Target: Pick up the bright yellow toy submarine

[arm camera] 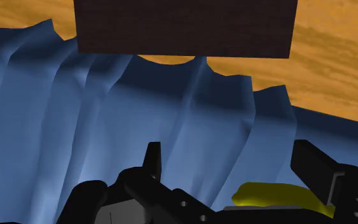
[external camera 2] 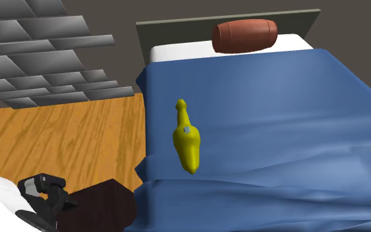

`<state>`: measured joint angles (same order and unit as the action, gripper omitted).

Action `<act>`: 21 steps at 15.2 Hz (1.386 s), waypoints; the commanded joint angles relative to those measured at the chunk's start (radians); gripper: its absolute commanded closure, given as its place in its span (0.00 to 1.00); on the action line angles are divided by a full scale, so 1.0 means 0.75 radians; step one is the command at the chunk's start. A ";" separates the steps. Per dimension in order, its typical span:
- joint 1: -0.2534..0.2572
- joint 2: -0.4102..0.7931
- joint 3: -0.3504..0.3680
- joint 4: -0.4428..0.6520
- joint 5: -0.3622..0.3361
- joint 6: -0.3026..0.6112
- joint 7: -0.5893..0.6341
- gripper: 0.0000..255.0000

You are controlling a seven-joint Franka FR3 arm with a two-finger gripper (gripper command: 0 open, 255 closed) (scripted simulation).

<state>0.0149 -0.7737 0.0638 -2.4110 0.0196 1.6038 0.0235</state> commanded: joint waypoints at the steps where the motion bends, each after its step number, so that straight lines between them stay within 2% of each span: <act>1: 0.000 0.000 0.000 0.000 0.000 0.000 0.000 0.00; 11: 0.044 0.448 0.159 0.132 0.034 0.315 0.127 0.00; 21: 0.076 0.950 0.292 0.430 -0.063 0.505 0.286 0.00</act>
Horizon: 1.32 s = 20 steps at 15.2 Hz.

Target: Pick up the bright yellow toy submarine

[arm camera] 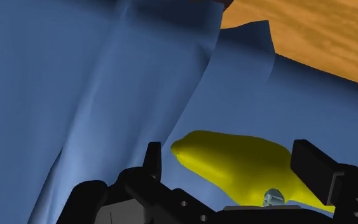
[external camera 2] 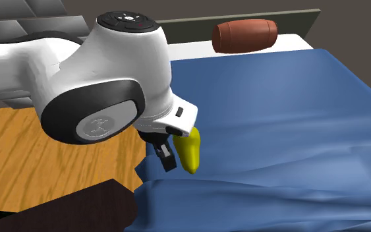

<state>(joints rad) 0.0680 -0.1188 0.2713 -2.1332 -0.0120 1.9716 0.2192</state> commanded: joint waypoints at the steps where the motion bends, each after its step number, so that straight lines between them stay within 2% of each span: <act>1: 0.011 0.129 0.025 0.098 -0.038 0.025 0.043 0.00; 6: 0.057 0.395 0.055 0.319 -0.134 0.049 0.128 0.00; 12: 0.148 0.724 0.055 0.652 -0.247 0.018 0.204 0.00; 20: 0.154 0.782 0.042 0.597 -0.271 0.128 0.223 0.00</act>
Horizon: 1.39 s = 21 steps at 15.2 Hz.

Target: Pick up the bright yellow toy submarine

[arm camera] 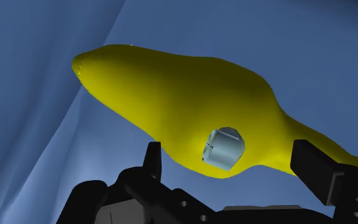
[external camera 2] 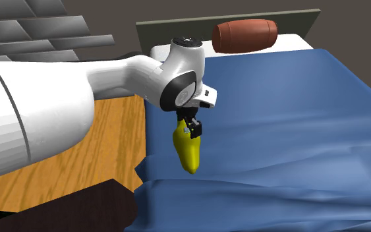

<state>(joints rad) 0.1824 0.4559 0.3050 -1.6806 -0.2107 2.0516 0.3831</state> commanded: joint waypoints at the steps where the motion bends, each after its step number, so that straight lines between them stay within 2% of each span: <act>1: 0.002 0.015 -0.003 -0.006 -0.006 0.021 0.004 0.00; 2: 0.002 0.015 -0.003 -0.006 -0.006 0.021 0.004 0.00; 3: 0.001 0.013 -0.003 -0.007 -0.005 0.020 0.003 1.00; 12: 0.002 0.015 -0.003 -0.006 -0.006 0.021 0.004 1.00; 21: -0.003 -0.049 0.010 0.065 0.022 -0.110 -0.018 1.00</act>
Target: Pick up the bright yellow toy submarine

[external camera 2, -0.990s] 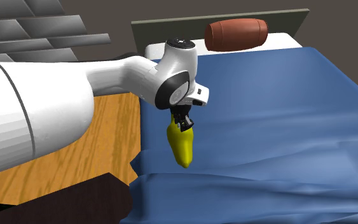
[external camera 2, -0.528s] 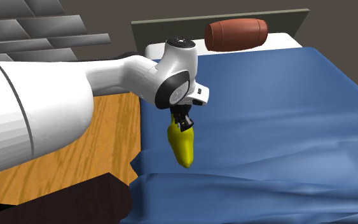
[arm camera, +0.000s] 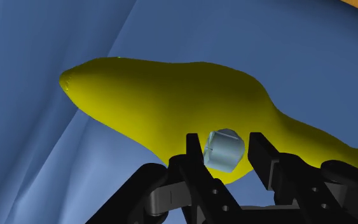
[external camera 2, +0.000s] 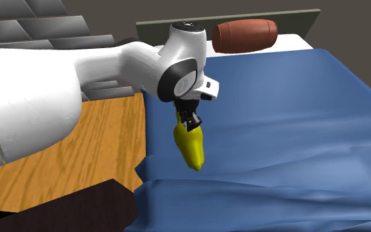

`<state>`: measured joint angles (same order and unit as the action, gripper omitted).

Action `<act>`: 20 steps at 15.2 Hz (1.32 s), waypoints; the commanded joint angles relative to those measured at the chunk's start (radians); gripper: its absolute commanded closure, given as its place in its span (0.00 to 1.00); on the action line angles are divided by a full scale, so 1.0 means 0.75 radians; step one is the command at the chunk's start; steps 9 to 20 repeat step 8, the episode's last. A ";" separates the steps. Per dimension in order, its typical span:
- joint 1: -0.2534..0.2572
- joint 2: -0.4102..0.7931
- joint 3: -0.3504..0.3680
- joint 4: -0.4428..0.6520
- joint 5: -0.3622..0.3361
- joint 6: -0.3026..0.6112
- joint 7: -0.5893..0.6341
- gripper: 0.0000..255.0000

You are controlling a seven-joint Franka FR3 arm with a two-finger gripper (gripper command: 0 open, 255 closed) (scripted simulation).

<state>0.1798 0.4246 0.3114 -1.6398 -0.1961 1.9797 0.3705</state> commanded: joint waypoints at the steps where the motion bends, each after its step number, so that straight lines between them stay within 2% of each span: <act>1: 0.000 -0.013 0.003 0.020 0.005 -0.030 -0.004 1.00; 6: 0.000 -0.039 0.008 0.074 0.017 -0.107 -0.015 1.00; 20: 0.000 -0.040 0.008 0.075 0.017 -0.109 -0.015 1.00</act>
